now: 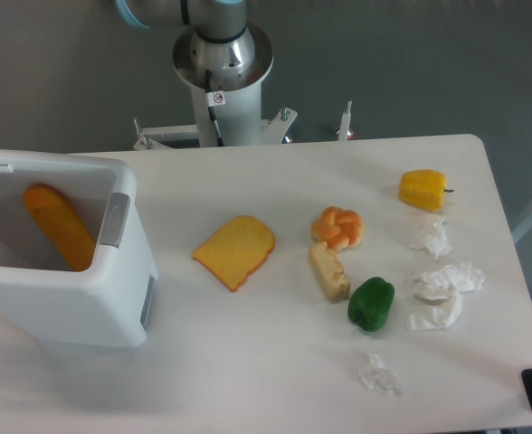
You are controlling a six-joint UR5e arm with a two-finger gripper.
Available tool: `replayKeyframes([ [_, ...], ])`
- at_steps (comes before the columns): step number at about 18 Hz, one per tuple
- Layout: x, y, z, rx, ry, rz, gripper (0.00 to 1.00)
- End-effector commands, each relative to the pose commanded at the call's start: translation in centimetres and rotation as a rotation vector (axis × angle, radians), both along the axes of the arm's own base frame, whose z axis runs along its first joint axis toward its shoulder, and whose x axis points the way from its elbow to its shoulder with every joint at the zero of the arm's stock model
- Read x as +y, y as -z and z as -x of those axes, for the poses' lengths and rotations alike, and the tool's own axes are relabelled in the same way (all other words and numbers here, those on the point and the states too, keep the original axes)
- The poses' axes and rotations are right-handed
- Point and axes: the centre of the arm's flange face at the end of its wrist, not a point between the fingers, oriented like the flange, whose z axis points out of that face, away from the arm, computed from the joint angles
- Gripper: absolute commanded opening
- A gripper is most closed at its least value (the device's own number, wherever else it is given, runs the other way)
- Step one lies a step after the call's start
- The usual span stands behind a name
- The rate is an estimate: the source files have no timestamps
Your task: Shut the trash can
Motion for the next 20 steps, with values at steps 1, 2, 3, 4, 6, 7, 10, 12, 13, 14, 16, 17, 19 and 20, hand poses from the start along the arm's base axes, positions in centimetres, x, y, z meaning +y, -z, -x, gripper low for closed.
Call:
replayKeyframes([
  [1,0.0,0.0,-0.3,0.000,0.005,0.000,1.00],
  [2,0.0,0.0,-0.5,0.000,0.009,0.000,1.00],
  [3,0.0,0.1,-0.7,-0.001,0.012,0.001,1.00],
  [4,0.0,0.1,-1.1,-0.001,0.020,0.001,1.00],
  [6,0.2,0.5,-1.6,-0.004,0.031,0.008,1.00],
  [7,0.2,0.5,-1.8,-0.003,0.036,0.009,1.00],
  [10,0.3,0.8,-2.7,-0.007,0.053,0.012,1.00],
  [12,0.4,1.0,-2.9,-0.013,0.061,0.015,1.00],
  [13,0.3,0.9,-3.1,-0.013,0.065,0.013,1.00],
  [14,0.3,0.9,-3.3,-0.012,0.068,0.012,1.00],
  [16,0.3,0.9,-3.6,-0.012,0.074,0.012,1.00],
  [17,0.3,0.9,-3.7,-0.014,0.076,0.014,1.00],
  [19,0.4,1.1,-4.0,-0.015,0.083,0.016,1.00],
  [20,0.6,1.2,-4.0,-0.016,0.083,0.019,1.00],
])
